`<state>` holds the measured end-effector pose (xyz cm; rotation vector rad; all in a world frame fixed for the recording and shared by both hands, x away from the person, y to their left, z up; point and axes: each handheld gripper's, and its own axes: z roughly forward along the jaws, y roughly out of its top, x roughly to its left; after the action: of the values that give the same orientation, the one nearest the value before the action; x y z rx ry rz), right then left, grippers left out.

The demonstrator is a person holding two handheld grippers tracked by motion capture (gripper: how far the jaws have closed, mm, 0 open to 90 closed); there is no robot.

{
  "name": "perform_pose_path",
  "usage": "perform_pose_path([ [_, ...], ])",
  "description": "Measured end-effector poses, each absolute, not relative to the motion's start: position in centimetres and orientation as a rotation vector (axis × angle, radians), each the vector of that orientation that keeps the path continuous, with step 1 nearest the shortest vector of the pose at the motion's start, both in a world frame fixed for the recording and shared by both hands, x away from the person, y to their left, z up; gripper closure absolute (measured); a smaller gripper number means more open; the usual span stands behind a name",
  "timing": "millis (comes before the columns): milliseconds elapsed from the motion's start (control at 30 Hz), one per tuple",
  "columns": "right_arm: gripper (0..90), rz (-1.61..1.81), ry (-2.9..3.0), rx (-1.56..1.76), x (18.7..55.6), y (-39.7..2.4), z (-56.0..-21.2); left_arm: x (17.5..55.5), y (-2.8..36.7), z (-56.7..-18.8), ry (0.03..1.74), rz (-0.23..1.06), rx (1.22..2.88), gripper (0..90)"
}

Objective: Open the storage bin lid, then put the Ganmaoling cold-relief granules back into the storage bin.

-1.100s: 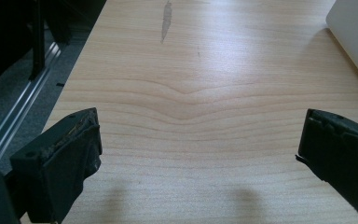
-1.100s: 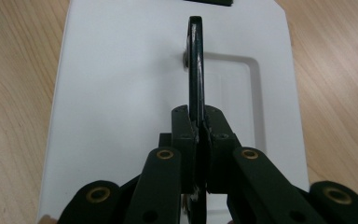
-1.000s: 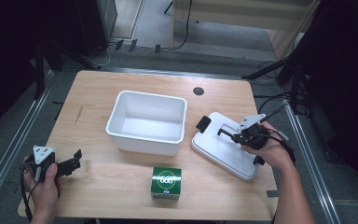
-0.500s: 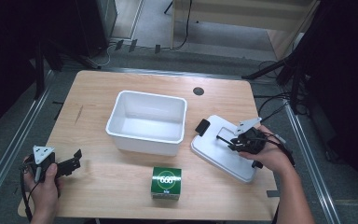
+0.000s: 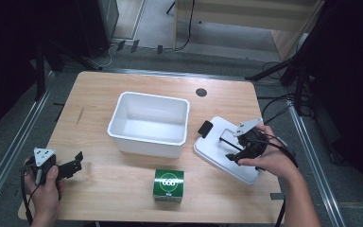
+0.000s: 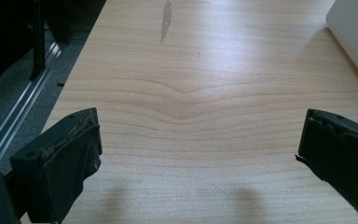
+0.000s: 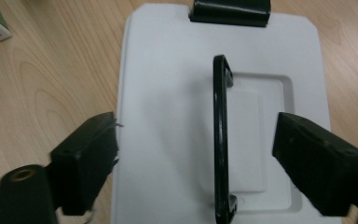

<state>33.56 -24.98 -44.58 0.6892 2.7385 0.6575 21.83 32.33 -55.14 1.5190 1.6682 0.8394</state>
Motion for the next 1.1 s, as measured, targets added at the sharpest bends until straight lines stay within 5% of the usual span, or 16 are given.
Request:
perform_pose_path([
  [133,0.0,0.696,2.756,0.642,32.9,-23.9,-43.8,21.8,32.3,-55.2,1.668,0.839,1.518,0.0],
  [1100,0.0,0.701,2.855,0.274,28.4,-14.4,-44.2,21.8,32.5,-55.2,1.671,0.824,1.508,0.0],
])
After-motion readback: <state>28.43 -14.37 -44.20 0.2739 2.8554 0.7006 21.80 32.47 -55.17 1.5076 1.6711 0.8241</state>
